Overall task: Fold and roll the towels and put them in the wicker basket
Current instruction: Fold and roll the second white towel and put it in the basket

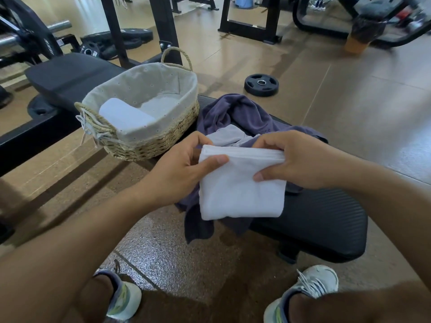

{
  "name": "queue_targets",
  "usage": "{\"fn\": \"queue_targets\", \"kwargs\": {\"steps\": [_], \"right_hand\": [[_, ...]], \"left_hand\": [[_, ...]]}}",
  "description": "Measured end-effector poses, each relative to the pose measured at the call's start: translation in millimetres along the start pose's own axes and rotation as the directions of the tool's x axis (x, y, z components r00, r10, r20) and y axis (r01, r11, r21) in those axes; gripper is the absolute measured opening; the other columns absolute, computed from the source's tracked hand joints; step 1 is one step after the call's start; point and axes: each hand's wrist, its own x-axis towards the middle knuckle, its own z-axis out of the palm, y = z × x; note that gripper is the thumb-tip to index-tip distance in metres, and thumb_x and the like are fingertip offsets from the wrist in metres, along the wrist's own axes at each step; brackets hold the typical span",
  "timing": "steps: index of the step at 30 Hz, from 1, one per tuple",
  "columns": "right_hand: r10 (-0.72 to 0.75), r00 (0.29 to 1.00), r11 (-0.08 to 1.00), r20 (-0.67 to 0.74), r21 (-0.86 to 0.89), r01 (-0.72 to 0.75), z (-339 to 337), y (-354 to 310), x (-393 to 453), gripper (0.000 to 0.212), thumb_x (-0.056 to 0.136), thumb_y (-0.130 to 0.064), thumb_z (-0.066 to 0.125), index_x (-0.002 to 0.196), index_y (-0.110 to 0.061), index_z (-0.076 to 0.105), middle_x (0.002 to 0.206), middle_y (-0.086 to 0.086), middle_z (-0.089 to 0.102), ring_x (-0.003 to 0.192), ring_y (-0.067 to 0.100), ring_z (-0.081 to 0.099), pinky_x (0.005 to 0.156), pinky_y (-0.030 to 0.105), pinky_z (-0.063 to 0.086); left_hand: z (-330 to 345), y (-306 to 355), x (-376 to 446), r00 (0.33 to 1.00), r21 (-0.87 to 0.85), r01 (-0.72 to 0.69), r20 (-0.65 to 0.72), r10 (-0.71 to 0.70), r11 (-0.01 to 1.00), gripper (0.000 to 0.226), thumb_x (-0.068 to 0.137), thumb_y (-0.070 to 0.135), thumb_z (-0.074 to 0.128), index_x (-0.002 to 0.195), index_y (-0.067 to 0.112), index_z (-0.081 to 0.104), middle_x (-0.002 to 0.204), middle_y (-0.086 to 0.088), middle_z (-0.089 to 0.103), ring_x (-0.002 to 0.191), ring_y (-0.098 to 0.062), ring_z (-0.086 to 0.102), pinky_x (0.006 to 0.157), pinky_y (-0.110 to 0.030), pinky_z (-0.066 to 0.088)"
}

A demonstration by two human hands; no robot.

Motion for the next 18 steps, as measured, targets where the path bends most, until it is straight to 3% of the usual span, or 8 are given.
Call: {"fn": "queue_targets", "kwargs": {"steps": [2, 5, 11, 15, 18], "right_hand": [[0.023, 0.997, 0.999, -0.068, 0.026, -0.022, 4.7, 7.4, 8.0, 0.028, 0.080, -0.029, 0.085, 0.098, -0.041, 0.067, 0.086, -0.038, 0.066, 0.081, -0.015, 0.061, 0.067, 0.004, 0.041], [0.045, 0.991, 0.998, -0.128, 0.041, -0.040, 9.5, 16.2, 17.2, 0.030, 0.081, -0.030, 0.084, 0.103, -0.041, 0.067, 0.096, -0.029, 0.068, 0.088, -0.013, 0.061, 0.069, 0.007, 0.043], [0.045, 0.998, 0.991, 0.039, -0.126, -0.040, 4.8, 16.8, 21.8, 0.056, 0.074, -0.022, 0.089, 0.119, -0.041, 0.062, 0.109, -0.030, 0.064, 0.100, -0.015, 0.056, 0.078, 0.005, 0.042], [-0.004, 0.997, 0.986, -0.078, -0.166, -0.009, 11.2, 18.4, 21.7, 0.049, 0.079, -0.015, 0.083, 0.118, -0.040, 0.065, 0.105, -0.027, 0.065, 0.095, -0.011, 0.057, 0.077, 0.006, 0.040], [-0.043, 0.980, 0.982, -0.193, -0.191, 0.005, 18.4, 20.6, 20.2, 0.041, 0.082, -0.014, 0.079, 0.111, -0.040, 0.066, 0.102, -0.022, 0.068, 0.095, 0.002, 0.060, 0.082, 0.025, 0.048]], "left_hand": [[-4.7, -7.3, 7.7, 0.999, 0.012, 0.025, 0.020, -0.025, 1.000, 0.045, 0.082, 0.033, 0.084, 0.110, 0.013, 0.054, 0.100, -0.005, 0.077, 0.093, -0.017, 0.074, 0.081, -0.038, 0.060], [-12.0, -15.6, 14.1, 0.999, 0.116, 0.018, 0.043, -0.023, 0.993, 0.056, 0.075, 0.008, 0.087, 0.122, 0.017, 0.058, 0.111, -0.001, 0.075, 0.102, -0.017, 0.073, 0.090, -0.043, 0.060], [-13.2, -30.0, 23.2, 0.999, 0.212, -0.017, -0.036, 0.026, 0.977, 0.037, 0.076, 0.000, 0.085, 0.101, 0.017, 0.063, 0.099, 0.007, 0.077, 0.097, -0.019, 0.073, 0.085, -0.044, 0.060], [-13.3, -34.8, 25.5, 0.996, 0.256, -0.054, -0.061, 0.072, 0.965, 0.032, 0.077, 0.003, 0.085, 0.097, 0.015, 0.063, 0.097, 0.004, 0.075, 0.094, -0.017, 0.070, 0.082, -0.031, 0.058], [-13.1, -34.4, 24.9, 0.987, 0.305, -0.112, -0.076, 0.141, 0.946, 0.027, 0.083, 0.001, 0.077, 0.099, 0.016, 0.062, 0.100, 0.004, 0.074, 0.094, -0.015, 0.069, 0.080, -0.022, 0.055]]}}
